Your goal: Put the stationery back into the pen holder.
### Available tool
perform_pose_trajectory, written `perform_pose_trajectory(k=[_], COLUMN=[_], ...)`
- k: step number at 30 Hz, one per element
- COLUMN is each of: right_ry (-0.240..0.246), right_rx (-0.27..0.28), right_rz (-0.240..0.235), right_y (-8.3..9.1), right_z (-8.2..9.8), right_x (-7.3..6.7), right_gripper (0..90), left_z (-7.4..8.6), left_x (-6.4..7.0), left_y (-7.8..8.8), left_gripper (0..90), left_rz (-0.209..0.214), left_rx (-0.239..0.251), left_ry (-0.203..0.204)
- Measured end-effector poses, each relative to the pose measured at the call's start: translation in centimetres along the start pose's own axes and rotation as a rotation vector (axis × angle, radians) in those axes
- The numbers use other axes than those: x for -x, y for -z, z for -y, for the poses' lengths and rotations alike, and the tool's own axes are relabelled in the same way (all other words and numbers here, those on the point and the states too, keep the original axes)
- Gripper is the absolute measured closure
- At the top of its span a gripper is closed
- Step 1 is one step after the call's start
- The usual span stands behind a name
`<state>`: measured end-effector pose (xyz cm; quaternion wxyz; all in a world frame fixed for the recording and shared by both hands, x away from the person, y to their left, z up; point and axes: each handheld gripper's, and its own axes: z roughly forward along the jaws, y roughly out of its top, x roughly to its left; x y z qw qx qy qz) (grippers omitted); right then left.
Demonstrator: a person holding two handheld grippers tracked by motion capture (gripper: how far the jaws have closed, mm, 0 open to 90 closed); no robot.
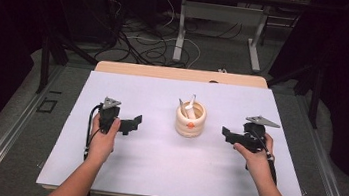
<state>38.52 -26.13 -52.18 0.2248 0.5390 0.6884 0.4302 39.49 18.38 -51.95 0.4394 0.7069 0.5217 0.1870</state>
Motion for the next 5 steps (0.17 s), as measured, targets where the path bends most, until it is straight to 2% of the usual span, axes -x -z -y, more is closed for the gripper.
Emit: perform_pose_trajectory(k=[5], right_ry=[-0.004], right_rx=[0.008], right_rz=[0.012], right_y=[0.00], right_z=[0.22], right_x=[0.23], right_gripper=[1.1], left_z=[0.06], left_x=[-0.12], left_y=[-0.11], left_gripper=[0.1], left_rz=[-0.006], left_rx=[-0.004], left_ry=[0.001])
